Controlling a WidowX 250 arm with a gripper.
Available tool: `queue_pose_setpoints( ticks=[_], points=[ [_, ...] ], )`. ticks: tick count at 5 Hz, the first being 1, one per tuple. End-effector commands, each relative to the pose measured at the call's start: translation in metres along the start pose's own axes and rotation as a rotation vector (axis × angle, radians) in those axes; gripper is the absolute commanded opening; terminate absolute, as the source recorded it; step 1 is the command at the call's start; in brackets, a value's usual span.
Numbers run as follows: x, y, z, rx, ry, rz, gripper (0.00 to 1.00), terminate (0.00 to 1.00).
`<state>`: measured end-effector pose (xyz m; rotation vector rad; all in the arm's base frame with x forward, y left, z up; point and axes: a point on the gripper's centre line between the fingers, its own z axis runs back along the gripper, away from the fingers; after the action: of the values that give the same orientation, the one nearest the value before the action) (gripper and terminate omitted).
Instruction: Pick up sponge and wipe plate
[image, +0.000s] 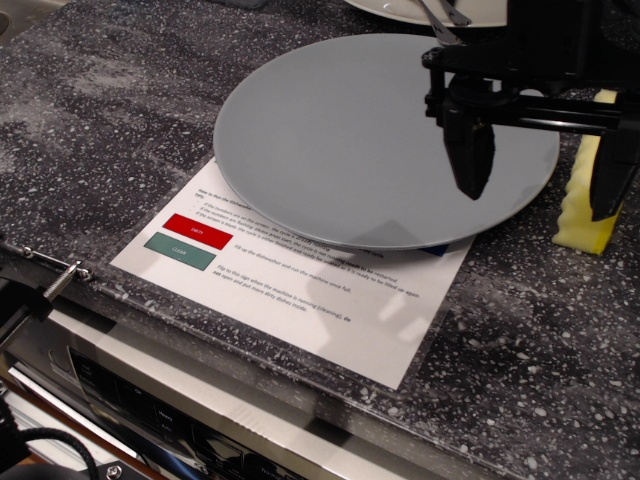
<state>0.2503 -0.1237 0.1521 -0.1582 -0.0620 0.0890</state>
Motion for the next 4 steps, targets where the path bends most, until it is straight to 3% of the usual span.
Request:
queue_pose_setpoints(
  ticks=[1, 2, 3, 4],
  points=[
    [0.0, 0.0, 0.0, 0.0, 0.0, 0.0, 1.0, 0.0],
    [0.034, -0.005, 0.001, -0.011, -0.03, 0.052, 1.0, 0.0],
    [0.062, -0.009, 0.002, -0.004, -0.117, 0.087, 1.0, 0.0],
    [0.087, -0.018, -0.01, -0.012, -0.145, 0.097, 1.0, 0.0]
  ],
)
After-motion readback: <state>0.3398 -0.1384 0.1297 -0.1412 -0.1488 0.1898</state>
